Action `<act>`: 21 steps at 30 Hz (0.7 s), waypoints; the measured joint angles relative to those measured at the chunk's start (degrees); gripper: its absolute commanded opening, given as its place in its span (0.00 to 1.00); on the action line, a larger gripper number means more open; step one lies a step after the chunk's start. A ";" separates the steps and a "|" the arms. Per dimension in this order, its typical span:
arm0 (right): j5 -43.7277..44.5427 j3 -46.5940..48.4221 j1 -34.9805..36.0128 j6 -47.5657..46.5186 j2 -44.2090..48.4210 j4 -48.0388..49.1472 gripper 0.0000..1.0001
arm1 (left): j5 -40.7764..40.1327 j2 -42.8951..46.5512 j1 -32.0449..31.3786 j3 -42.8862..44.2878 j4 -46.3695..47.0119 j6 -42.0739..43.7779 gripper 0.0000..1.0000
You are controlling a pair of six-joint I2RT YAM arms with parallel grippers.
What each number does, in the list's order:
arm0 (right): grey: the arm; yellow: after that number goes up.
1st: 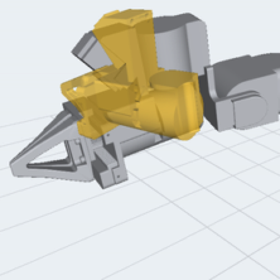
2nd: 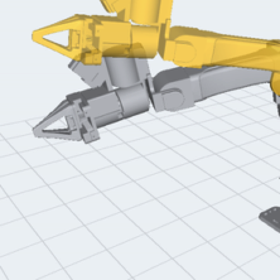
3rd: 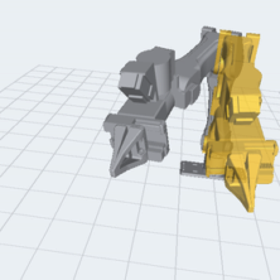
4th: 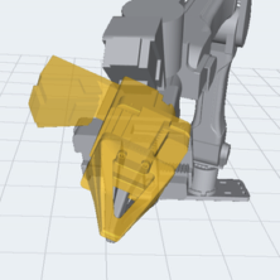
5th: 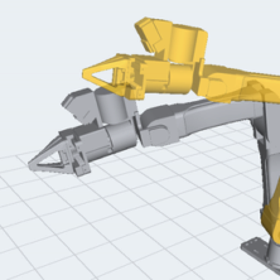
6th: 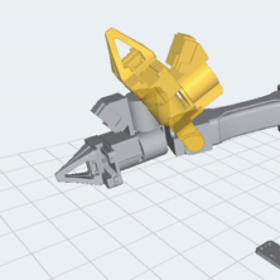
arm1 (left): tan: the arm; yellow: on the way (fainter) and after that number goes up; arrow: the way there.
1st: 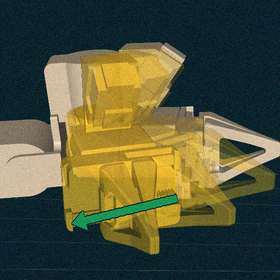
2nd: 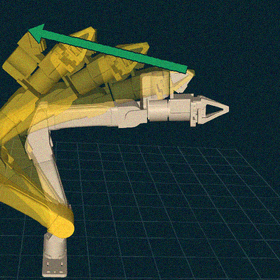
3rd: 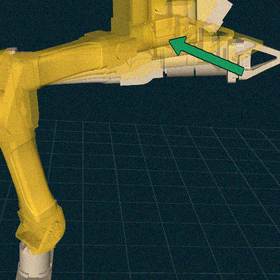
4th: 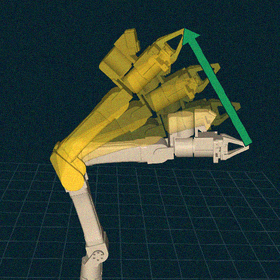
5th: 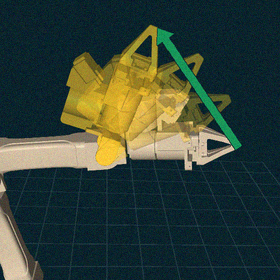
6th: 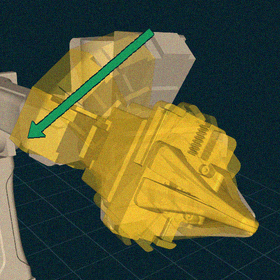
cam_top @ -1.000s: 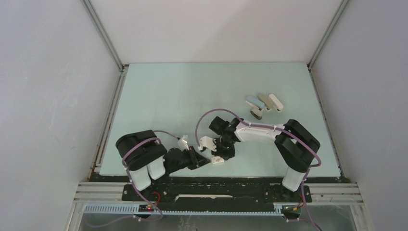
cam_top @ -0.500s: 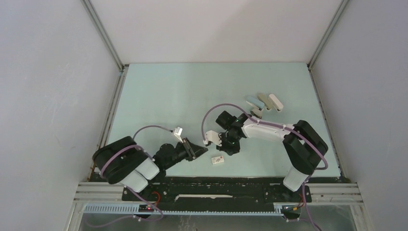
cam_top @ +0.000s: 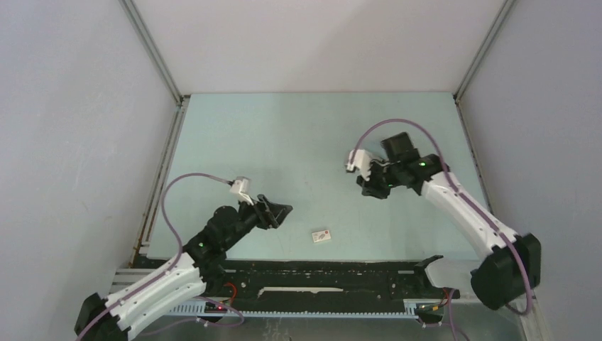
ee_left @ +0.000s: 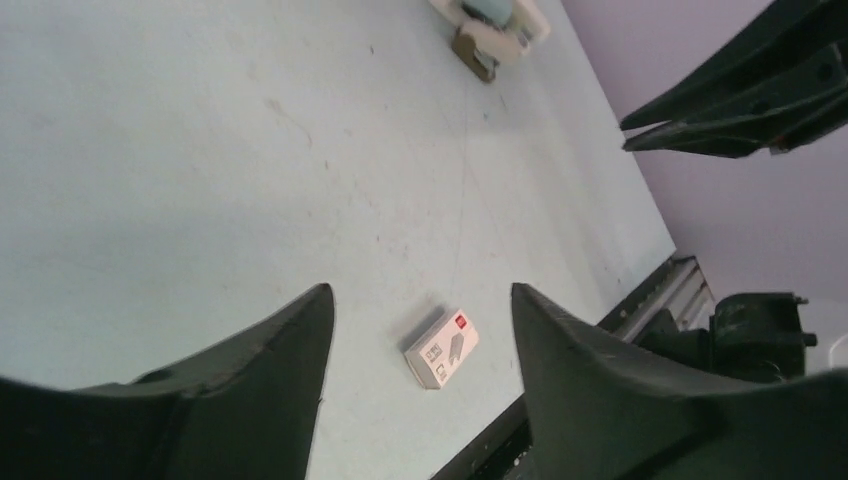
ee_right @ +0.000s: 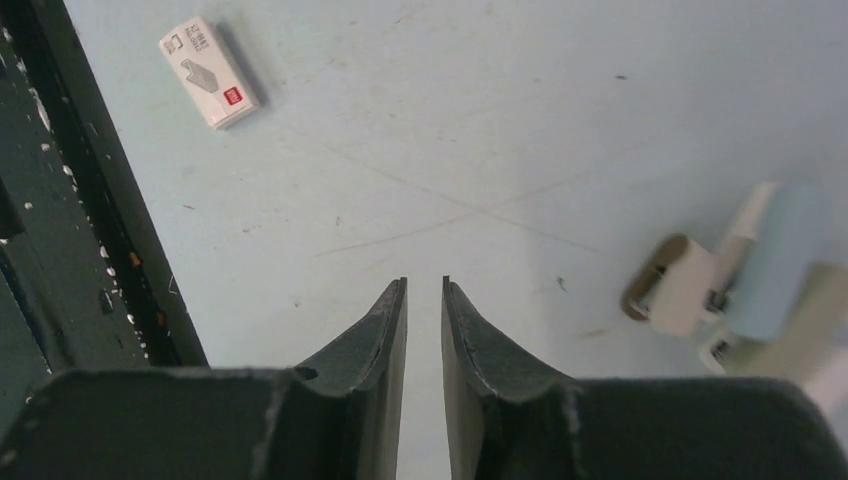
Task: Unload the staples from the stapler
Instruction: Close the staple box at the center of the board, then reset both arms
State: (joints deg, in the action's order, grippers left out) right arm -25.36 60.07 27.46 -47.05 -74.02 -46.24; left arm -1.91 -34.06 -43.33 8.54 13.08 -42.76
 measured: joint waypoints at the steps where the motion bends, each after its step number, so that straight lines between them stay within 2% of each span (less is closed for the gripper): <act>1: -1.16 -0.02 -1.99 -0.13 2.14 -0.22 0.33 | -1.14 1.88 0.31 1.55 -3.17 1.46 0.78; 5: -6.71 -0.04 -10.23 -0.61 10.25 -1.03 0.47 | -4.46 6.56 2.78 7.32 -14.05 6.51 0.84; 9: -12.72 -0.07 -18.56 -0.87 17.03 -1.44 0.67 | -5.16 5.84 4.94 10.45 -20.09 9.40 0.91; 12: -17.42 -0.07 -24.68 -0.52 21.70 -1.49 0.79 | -4.96 4.79 6.45 13.57 -24.33 10.91 0.99; 16: -22.77 -0.07 -31.01 1.07 25.99 -0.96 0.87 | -4.57 4.17 9.25 21.16 -29.75 13.03 1.00; 20: -27.39 -0.07 -34.75 4.11 27.71 0.11 0.99 | -3.96 3.63 12.02 30.32 -33.86 16.28 1.00; 21: -28.35 -0.07 -35.45 5.38 27.89 0.66 1.00 | -3.98 3.48 12.70 32.41 -34.77 17.38 1.00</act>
State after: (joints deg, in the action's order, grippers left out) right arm -53.71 60.01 -7.99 -41.67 -46.13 -45.58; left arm -5.89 -30.59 -30.63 40.95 -21.69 -25.39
